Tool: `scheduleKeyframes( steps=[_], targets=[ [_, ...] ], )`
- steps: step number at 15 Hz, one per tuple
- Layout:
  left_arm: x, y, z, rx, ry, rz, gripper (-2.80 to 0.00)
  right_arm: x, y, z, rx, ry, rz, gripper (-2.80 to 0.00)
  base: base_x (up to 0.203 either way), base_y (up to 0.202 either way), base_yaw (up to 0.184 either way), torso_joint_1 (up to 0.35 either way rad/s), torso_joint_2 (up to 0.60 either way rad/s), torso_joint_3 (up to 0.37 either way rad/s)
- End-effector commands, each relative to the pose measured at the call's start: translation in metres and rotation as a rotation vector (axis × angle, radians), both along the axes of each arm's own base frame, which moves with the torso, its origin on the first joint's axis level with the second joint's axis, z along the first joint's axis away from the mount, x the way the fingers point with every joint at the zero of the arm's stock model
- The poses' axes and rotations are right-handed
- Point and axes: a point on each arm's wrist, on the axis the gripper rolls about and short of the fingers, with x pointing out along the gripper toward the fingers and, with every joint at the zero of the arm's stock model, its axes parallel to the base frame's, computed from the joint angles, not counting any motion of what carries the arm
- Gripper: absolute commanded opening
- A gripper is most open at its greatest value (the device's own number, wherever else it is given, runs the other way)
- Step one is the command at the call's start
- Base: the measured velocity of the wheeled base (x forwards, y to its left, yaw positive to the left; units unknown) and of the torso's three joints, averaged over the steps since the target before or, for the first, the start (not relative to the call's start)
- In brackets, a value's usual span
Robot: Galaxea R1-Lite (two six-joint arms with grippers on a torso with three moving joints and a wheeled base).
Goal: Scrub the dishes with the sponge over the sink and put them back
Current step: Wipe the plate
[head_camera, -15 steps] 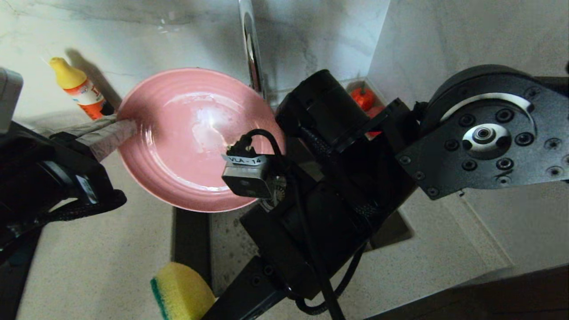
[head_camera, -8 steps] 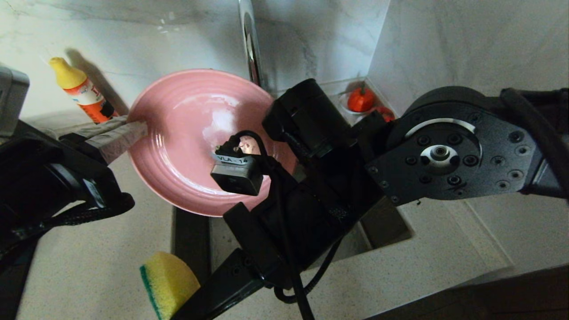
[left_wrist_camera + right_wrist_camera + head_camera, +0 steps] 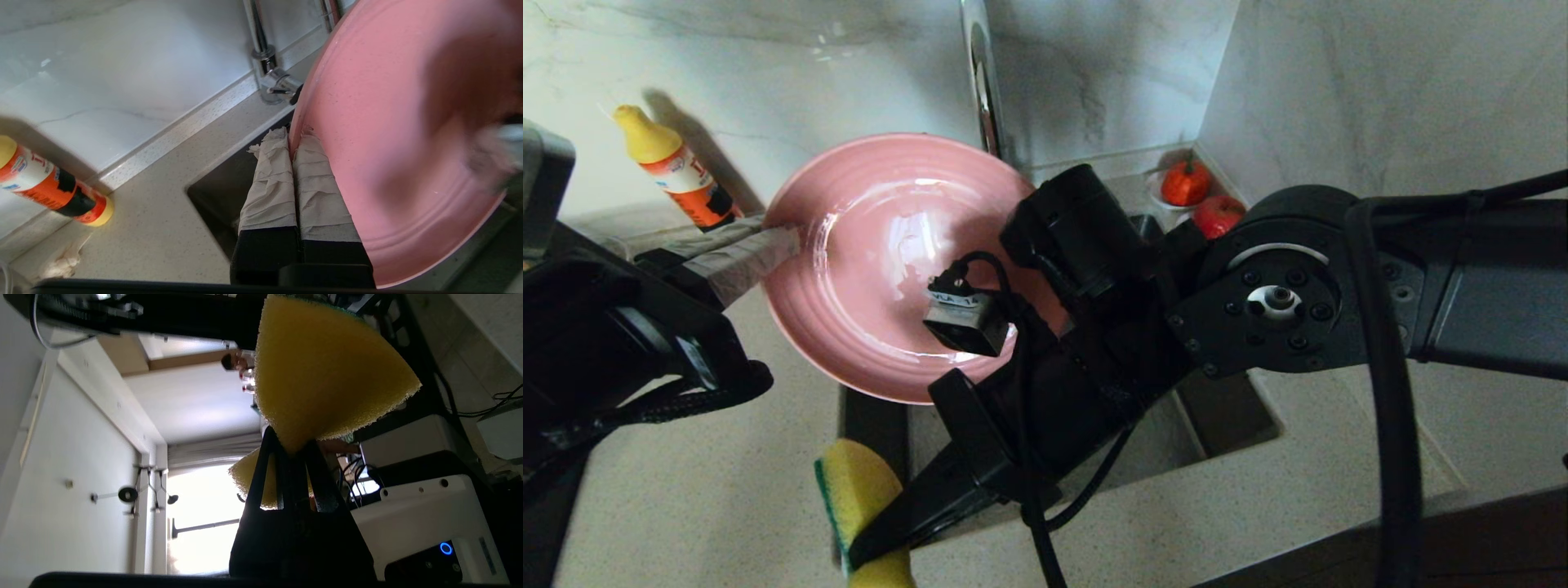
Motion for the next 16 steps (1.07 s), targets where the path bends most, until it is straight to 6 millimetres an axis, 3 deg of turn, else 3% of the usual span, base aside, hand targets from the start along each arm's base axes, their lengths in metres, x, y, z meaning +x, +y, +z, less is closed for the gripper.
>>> scheduleKeyframes(
  steps=[1, 16],
  targets=[
    [-0.002, -0.002, 0.0, -0.001, -0.003, -0.005, -2.8, 0.005, -0.003, 0.006, 0.014, 0.028, -0.039, -2.8, 0.0, 0.0, 0.0, 0.0, 0.0, 0.0],
    [0.007, -0.006, -0.01, 0.016, 0.045, 0.071, -2.8, -0.013, -0.011, 0.029, -0.012, 0.008, -0.153, -2.8, 0.0, 0.0, 0.0, 0.0, 0.0, 0.0]
  ],
)
